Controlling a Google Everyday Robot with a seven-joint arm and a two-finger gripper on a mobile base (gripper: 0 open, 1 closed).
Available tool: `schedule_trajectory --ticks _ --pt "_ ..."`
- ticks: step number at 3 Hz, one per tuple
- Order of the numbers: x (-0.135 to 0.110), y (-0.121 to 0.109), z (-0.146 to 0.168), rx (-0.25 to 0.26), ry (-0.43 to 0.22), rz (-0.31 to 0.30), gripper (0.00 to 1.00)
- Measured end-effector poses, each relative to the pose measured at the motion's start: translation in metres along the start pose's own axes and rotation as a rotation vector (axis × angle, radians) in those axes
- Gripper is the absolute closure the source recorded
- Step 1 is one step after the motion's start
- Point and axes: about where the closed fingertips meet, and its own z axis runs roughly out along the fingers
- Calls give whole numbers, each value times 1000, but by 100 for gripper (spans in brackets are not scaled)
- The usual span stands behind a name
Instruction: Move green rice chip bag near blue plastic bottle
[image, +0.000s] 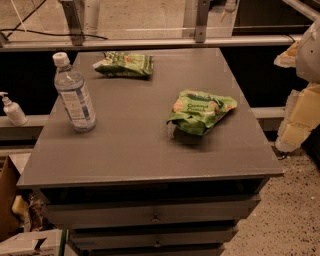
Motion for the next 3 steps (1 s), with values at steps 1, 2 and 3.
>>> schedule_trajectory --ticks 1,2,3 --pt "0 0 0 0 0 0 0" --pt "-19 -13 21 -6 -68 -26 0" --pt "-57 -33 65 -51 -172 -52 0"
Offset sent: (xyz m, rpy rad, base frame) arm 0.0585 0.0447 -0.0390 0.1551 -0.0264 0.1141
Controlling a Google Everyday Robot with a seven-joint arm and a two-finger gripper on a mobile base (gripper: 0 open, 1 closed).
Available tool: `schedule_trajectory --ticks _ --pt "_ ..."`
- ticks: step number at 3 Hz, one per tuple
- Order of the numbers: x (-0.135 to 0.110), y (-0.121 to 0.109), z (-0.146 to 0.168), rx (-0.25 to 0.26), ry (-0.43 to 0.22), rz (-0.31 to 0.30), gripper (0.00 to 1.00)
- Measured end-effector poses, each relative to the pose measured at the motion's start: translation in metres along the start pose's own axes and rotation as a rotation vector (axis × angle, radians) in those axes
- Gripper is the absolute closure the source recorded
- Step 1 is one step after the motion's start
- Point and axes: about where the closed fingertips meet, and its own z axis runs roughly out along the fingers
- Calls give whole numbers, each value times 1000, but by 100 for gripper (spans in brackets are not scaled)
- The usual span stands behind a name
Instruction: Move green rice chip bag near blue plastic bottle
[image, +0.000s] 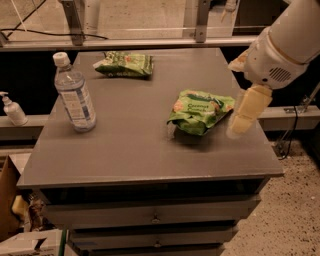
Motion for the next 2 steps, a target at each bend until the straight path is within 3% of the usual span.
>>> schedule_trajectory --ticks 1,2 --pt "-34 -19 49 -46 -87 -29 0" --pt "-44 -23 78 -59 -126 -32 0"
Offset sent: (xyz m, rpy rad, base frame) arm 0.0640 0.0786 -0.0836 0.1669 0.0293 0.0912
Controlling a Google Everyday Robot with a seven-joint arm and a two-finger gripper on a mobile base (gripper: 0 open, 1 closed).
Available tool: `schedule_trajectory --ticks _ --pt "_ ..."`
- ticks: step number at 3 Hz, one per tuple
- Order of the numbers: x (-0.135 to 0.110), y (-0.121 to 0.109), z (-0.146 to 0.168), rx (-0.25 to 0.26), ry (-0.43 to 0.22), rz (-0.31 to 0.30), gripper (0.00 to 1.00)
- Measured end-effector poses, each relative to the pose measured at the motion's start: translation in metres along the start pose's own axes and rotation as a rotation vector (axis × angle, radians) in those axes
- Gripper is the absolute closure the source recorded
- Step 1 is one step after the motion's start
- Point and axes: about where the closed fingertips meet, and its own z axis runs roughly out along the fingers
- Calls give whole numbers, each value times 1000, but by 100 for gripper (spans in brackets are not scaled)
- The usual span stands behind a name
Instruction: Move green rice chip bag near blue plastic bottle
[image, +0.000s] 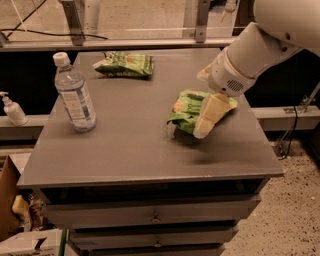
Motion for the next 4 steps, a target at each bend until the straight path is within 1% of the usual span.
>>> schedule_trajectory --ticks 1,2,3,4 --pt "10 0 14 17 -10 8 18" --pt "21 4 17 31 -14 25 41" --pt "10 7 15 39 -39 7 65" --pt "-25 12 13 27 -87 -58 87"
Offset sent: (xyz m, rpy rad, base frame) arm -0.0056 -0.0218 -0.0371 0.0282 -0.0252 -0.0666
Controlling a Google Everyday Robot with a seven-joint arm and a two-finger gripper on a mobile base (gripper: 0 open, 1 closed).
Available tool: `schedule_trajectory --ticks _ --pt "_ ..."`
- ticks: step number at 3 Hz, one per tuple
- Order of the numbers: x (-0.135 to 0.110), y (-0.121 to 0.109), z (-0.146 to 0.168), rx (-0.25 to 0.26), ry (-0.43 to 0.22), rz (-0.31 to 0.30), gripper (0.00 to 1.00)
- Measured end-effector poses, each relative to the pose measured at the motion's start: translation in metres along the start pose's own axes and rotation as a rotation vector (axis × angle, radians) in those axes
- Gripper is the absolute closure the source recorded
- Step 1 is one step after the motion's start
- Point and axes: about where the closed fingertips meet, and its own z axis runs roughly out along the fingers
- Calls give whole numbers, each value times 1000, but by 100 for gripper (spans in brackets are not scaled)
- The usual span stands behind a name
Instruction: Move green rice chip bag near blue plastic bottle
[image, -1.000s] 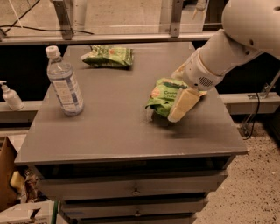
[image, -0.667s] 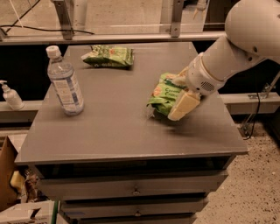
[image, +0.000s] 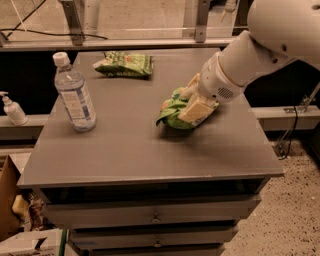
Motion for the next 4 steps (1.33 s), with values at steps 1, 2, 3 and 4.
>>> schedule_trajectory --ticks 1,2,3,4 --pt "-54 5 0 -24 -78 -95 100" --pt "-102 19 3 -59 -141 -183 100" --pt "-127 34 11 -97 -172 -236 100" --pt "-140 51 20 -124 -180 -263 100"
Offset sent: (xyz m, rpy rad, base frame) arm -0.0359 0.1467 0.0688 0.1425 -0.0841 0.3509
